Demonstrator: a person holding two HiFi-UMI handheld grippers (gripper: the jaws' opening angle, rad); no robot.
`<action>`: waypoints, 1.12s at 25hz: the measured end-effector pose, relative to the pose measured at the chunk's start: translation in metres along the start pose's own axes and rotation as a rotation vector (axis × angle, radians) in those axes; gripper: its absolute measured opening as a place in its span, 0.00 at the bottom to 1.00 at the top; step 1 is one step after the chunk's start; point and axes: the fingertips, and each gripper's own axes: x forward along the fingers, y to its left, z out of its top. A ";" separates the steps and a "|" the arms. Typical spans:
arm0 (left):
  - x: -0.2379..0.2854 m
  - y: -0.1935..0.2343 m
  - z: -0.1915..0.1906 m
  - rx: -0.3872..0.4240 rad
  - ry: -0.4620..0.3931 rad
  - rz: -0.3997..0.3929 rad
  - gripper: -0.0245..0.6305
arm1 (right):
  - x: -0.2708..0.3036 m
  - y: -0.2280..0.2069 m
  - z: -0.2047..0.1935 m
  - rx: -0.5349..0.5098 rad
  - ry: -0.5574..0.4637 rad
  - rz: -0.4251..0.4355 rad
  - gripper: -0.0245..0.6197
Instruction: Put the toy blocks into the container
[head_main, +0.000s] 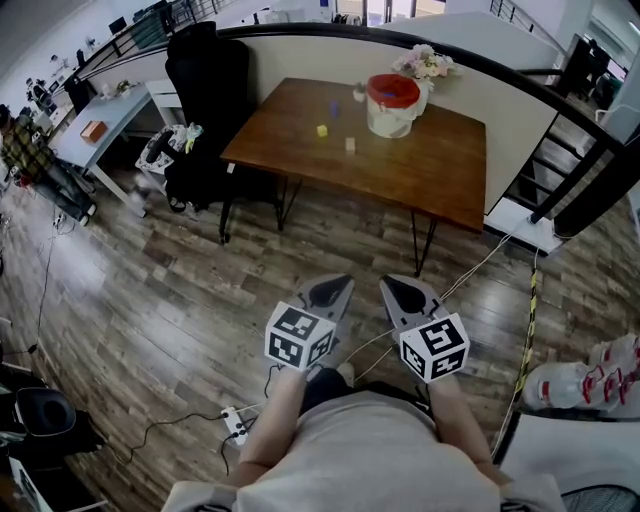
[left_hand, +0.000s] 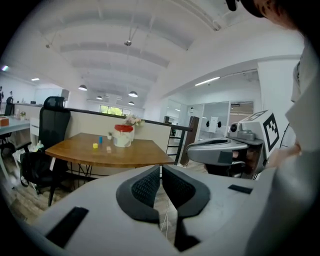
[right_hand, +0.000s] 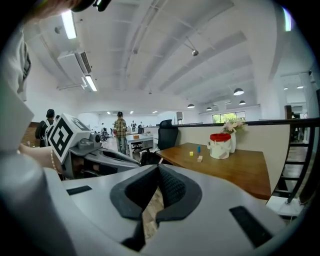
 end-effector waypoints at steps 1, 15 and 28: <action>0.001 0.004 0.001 0.002 -0.001 0.004 0.10 | 0.002 -0.003 0.000 -0.001 -0.001 -0.018 0.05; -0.005 0.055 0.002 -0.001 0.018 0.062 0.46 | 0.025 -0.008 0.002 -0.006 -0.031 -0.050 0.53; 0.024 0.085 -0.005 -0.041 0.046 0.046 0.52 | 0.066 -0.034 0.002 0.001 -0.008 -0.019 0.57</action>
